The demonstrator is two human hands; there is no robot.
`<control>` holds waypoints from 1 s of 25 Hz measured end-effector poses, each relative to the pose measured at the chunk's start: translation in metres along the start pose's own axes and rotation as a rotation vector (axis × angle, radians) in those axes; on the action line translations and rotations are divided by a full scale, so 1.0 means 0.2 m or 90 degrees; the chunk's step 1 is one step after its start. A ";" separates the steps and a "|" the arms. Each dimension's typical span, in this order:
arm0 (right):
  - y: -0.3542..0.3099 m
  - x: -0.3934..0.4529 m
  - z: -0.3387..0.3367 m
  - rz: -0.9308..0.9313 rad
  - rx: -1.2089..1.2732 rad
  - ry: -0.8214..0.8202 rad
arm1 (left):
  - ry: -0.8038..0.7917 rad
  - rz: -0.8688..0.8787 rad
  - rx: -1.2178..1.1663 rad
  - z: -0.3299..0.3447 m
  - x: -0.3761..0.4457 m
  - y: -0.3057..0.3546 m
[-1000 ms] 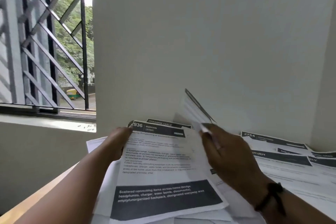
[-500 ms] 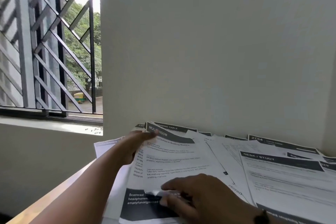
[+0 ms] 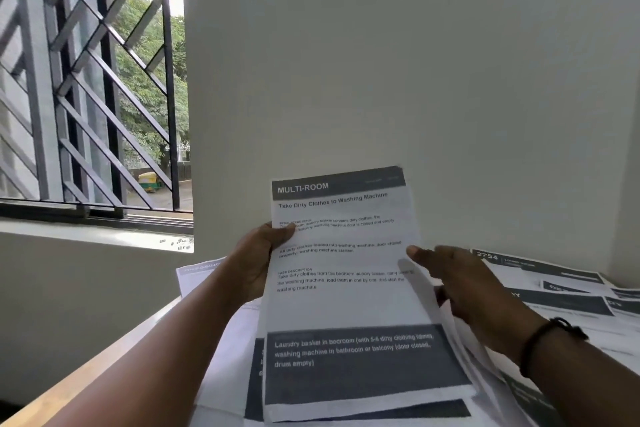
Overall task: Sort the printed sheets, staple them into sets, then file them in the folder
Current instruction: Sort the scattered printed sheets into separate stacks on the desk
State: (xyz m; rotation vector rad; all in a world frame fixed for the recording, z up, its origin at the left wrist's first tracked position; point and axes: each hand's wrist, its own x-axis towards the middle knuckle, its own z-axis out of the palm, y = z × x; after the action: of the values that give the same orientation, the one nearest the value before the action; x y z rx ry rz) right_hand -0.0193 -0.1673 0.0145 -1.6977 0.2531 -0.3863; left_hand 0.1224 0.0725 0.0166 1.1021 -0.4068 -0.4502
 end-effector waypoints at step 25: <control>0.19 0.26 -0.30 0.022 -0.207 0.217 | 0.210 -0.150 0.924 -0.06 0.06 -0.10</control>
State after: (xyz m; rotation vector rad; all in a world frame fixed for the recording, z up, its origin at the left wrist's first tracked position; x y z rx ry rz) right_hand 0.0059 -0.2478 -0.0091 -1.9369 0.6215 -0.6357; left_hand 0.1359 0.0669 -0.0051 2.6074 -0.2755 -0.1013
